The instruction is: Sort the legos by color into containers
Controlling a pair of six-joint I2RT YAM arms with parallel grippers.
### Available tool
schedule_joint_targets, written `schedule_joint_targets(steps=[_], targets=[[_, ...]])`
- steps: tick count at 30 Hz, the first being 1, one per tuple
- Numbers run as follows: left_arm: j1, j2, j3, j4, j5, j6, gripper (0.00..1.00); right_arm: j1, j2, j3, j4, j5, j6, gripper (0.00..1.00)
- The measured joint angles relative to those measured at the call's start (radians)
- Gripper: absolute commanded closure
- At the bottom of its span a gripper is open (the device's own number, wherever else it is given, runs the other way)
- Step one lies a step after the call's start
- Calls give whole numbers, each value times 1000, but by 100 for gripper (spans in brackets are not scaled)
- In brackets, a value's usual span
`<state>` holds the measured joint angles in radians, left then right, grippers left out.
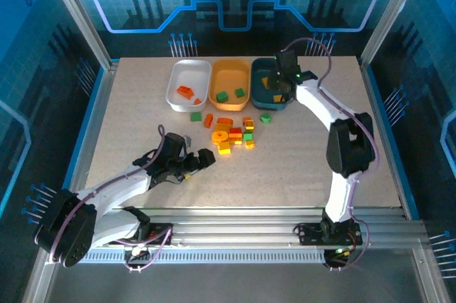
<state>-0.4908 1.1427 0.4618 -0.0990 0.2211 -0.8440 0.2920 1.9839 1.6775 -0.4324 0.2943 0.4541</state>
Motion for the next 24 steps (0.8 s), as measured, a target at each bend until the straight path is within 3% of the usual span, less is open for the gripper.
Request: schedule_joint_targets(steps=[2,4,12,17,24], targets=[[-23,-3,-1,1,-6,0,1,-14,54,52,-25,-15,8,14],[-40,-12,-7,3,-8,0,1,-15,55,26,-39,-14,23,14],[-59,-44,-56,22,-32,-8,1,141,-272,-475,37,37,47,15],[-60,-2,-57,58,-33,-15,1,197,-280,-507,46,39,59,15],[-71,15,-63,89,-33,-40,1,197,-126,-427,30,95,124,25]])
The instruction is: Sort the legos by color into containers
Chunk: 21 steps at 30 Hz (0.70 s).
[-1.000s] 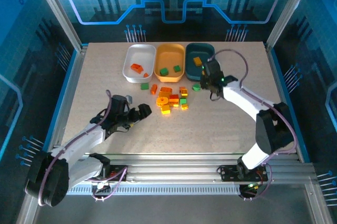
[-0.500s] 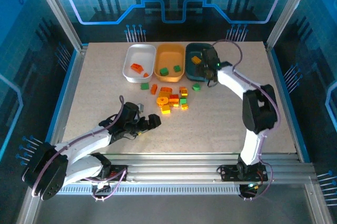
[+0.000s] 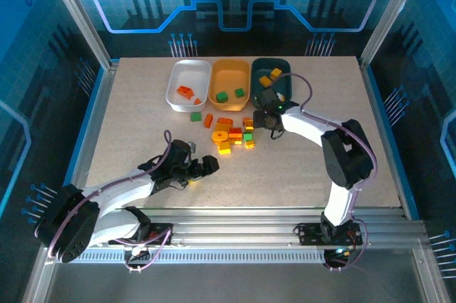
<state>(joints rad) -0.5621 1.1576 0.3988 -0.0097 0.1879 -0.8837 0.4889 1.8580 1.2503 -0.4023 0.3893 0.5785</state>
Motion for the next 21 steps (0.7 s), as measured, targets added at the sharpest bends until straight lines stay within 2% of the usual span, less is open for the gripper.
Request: schedule_joint_targets(steps=[8,17,21], targets=[[-3,-133,-68,-27,-35,-9,1,-1,135,134,1,25,50,31],[-4,-176,-69,-75,-64,-8,1,-15,198,155,-1,38,71,60],[-4,-177,-69,-82,-71,-7,1,-18,182,122,31,48,72,66]])
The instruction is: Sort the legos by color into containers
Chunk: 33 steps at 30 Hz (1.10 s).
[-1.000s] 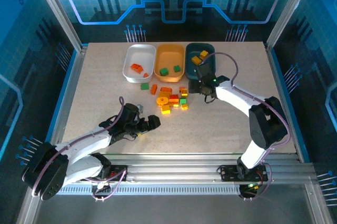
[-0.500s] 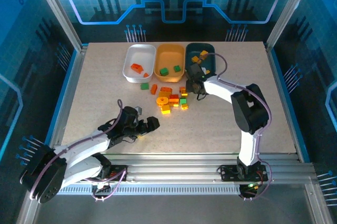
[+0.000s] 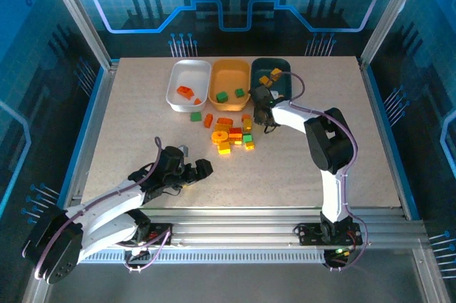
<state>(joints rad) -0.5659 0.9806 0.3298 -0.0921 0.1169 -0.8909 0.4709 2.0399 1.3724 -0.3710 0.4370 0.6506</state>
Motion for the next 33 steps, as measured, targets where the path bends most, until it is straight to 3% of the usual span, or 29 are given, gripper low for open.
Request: schedule_joint_targets(steps=[6,11,22,25,27,29,33], targets=[[0,-14,0,-31,-29,6,1,31,-150,-134,5,13,-28,68],[0,-34,-2,-33,-73,2,1,99,-245,-86,21,-23,-76,68],[1,-31,-6,-38,-86,-5,1,114,120,375,25,-153,-140,67],[1,-37,-10,-38,-86,-10,1,111,185,457,-21,-171,-143,59],[1,-35,-11,-38,-86,-10,1,108,223,513,-40,-180,-150,44],[1,-18,-11,-38,-86,-7,1,105,233,527,-50,-184,-159,35],[1,79,43,-72,-87,9,1,104,213,497,-55,-184,-166,30]])
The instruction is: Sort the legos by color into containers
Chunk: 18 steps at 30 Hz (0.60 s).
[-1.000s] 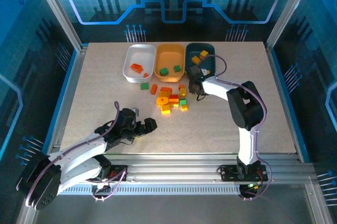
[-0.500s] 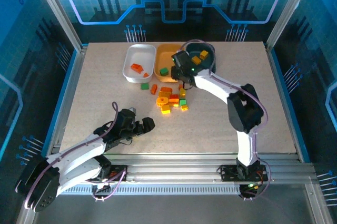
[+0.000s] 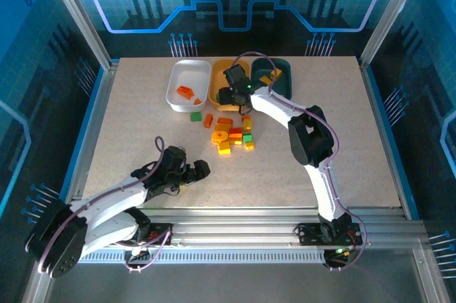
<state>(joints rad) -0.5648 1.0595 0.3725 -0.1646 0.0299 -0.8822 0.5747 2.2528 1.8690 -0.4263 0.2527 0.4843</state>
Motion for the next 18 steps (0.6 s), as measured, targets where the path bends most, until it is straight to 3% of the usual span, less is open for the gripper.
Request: schedule_joint_targets(steps=[4,12,18], targets=[[-2,135,95,10,0,22,3,0,-121,-156,23,1,0,29],[-60,425,333,14,-27,26,11,0,-539,-596,133,19,23,30],[-65,442,361,8,-80,19,2,50,-644,-806,160,8,47,28]])
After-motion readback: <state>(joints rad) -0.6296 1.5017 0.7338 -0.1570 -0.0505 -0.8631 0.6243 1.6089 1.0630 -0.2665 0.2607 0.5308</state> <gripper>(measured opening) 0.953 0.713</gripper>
